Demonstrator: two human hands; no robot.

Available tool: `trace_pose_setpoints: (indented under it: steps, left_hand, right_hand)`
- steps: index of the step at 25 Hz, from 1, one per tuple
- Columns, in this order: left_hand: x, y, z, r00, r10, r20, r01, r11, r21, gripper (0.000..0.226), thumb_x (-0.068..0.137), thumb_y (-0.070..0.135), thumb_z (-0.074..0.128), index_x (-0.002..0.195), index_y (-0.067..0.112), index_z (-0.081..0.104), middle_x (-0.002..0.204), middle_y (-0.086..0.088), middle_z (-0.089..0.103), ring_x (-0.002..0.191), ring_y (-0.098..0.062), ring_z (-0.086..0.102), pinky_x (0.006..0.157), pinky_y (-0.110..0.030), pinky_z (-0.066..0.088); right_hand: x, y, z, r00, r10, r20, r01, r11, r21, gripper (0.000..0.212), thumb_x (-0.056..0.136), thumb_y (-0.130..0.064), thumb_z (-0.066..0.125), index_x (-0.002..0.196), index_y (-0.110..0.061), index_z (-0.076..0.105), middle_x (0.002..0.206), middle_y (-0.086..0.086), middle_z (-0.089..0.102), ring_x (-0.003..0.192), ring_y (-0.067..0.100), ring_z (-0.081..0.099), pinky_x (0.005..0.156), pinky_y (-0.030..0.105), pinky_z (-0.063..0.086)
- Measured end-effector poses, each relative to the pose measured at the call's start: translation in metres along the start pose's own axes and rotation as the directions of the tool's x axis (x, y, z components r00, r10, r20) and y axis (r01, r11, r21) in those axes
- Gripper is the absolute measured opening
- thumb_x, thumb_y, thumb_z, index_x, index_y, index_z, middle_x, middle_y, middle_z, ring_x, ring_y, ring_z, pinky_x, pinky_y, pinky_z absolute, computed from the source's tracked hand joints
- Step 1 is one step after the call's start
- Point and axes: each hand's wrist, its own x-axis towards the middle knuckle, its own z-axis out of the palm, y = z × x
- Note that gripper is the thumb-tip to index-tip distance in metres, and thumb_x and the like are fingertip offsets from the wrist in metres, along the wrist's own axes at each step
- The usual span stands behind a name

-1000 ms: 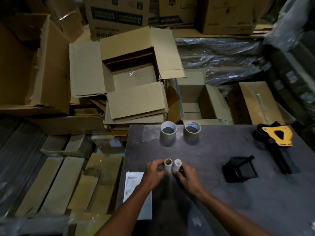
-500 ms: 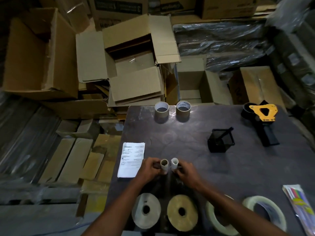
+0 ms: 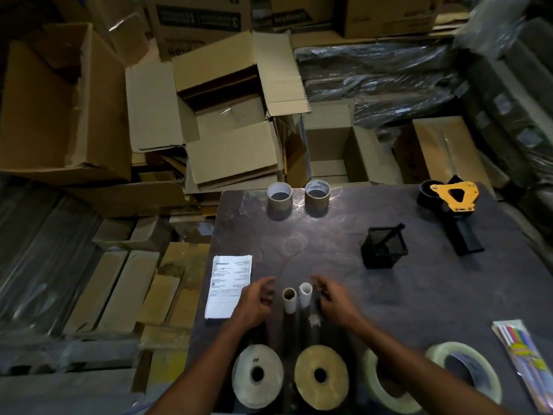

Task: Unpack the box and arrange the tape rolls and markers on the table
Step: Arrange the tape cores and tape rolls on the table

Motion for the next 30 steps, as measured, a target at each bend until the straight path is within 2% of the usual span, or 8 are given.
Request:
trace_pose_setpoints:
  steps: [2,5,7,11,14,17,24,30]
  left_hand:
    - [0.015,-0.001,-0.009,1.000,-0.009,-0.026,0.010,1.000,0.026,0.061,0.074,-0.013,0.057,0.124,0.022,0.056,0.101,0.003,0.063,0.090,-0.017,0.064,0.071,-0.016,0.052]
    - [0.040,0.011,-0.021,0.995,0.032,-0.093,-0.025,0.996,0.080,0.055,0.075,-0.010,0.062,0.124,0.013,0.059,0.098,0.001,0.062,0.082,-0.010,0.061,0.069,-0.009,0.049]
    - [0.063,0.023,-0.028,0.992,0.060,-0.112,-0.054,0.997,0.050,0.056,0.075,-0.007,0.068,0.128,0.007,0.058,0.099,-0.002,0.063,0.078,-0.007,0.060,0.068,-0.006,0.048]
    - [0.118,0.046,-0.043,0.991,0.058,-0.123,-0.059,0.998,-0.007,0.070,0.076,0.009,0.079,0.138,0.015,0.049,0.124,-0.008,0.059,0.105,-0.016,0.060,0.081,-0.012,0.051]
    - [0.158,0.064,-0.053,0.988,0.073,-0.135,-0.074,0.997,-0.002,0.080,0.077,0.025,0.080,0.146,0.023,0.038,0.146,-0.005,0.043,0.130,-0.019,0.045,0.107,-0.038,0.044]
    - [0.197,0.084,-0.067,0.980,0.077,-0.183,-0.072,0.997,0.037,0.091,0.073,0.035,0.081,0.148,0.026,0.031,0.153,-0.005,0.033,0.139,-0.024,0.034,0.114,-0.049,0.034]
    - [0.266,0.112,-0.085,0.989,0.073,-0.132,-0.032,0.957,0.288,0.105,0.071,0.042,0.083,0.153,0.018,0.022,0.161,-0.006,0.017,0.147,-0.028,0.018,0.118,-0.044,0.024]
    - [0.278,0.103,-0.073,0.993,0.027,-0.116,0.000,0.972,0.234,0.099,0.064,0.041,0.087,0.147,0.021,0.037,0.150,-0.008,0.041,0.135,-0.027,0.039,0.109,-0.040,0.035]
  right_hand:
    - [0.014,0.005,-0.008,0.996,0.078,-0.044,-0.077,0.997,0.009,0.051,0.084,-0.006,0.052,0.134,-0.015,0.056,0.128,0.005,0.063,0.115,0.017,0.060,0.101,0.031,0.048]
    - [0.039,-0.005,-0.023,0.979,0.146,-0.141,-0.138,0.988,0.063,0.046,0.089,-0.007,0.057,0.133,-0.016,0.056,0.121,0.004,0.066,0.095,0.007,0.063,0.083,0.015,0.049]
    - [0.064,-0.014,-0.032,0.965,0.185,-0.187,-0.165,0.979,0.116,0.043,0.090,-0.007,0.059,0.131,-0.015,0.055,0.115,0.005,0.067,0.085,0.005,0.061,0.076,0.015,0.053]
    - [0.128,-0.024,-0.048,0.933,0.238,-0.268,-0.199,0.966,0.165,0.054,0.088,-0.024,0.064,0.138,-0.019,0.044,0.135,0.007,0.054,0.122,0.021,0.053,0.106,0.045,0.046]
    - [0.177,-0.028,-0.062,0.907,0.302,-0.295,-0.268,0.952,0.150,0.074,0.086,-0.035,0.068,0.147,-0.020,0.030,0.147,0.008,0.038,0.135,0.026,0.040,0.112,0.046,0.036]
    - [0.223,-0.027,-0.077,0.896,0.338,-0.288,-0.322,0.941,0.101,0.092,0.080,-0.044,0.074,0.151,-0.020,0.020,0.152,0.014,0.030,0.139,0.032,0.035,0.112,0.047,0.034]
    - [0.281,-0.037,-0.089,0.936,0.258,-0.237,-0.281,0.957,-0.066,0.095,0.081,-0.053,0.070,0.154,-0.024,0.016,0.155,0.009,0.024,0.140,0.031,0.032,0.110,0.048,0.036]
    - [0.282,-0.035,-0.085,0.947,0.226,-0.228,-0.257,0.960,-0.113,0.085,0.084,-0.045,0.071,0.151,-0.017,0.028,0.154,0.007,0.030,0.139,0.027,0.035,0.111,0.044,0.036]
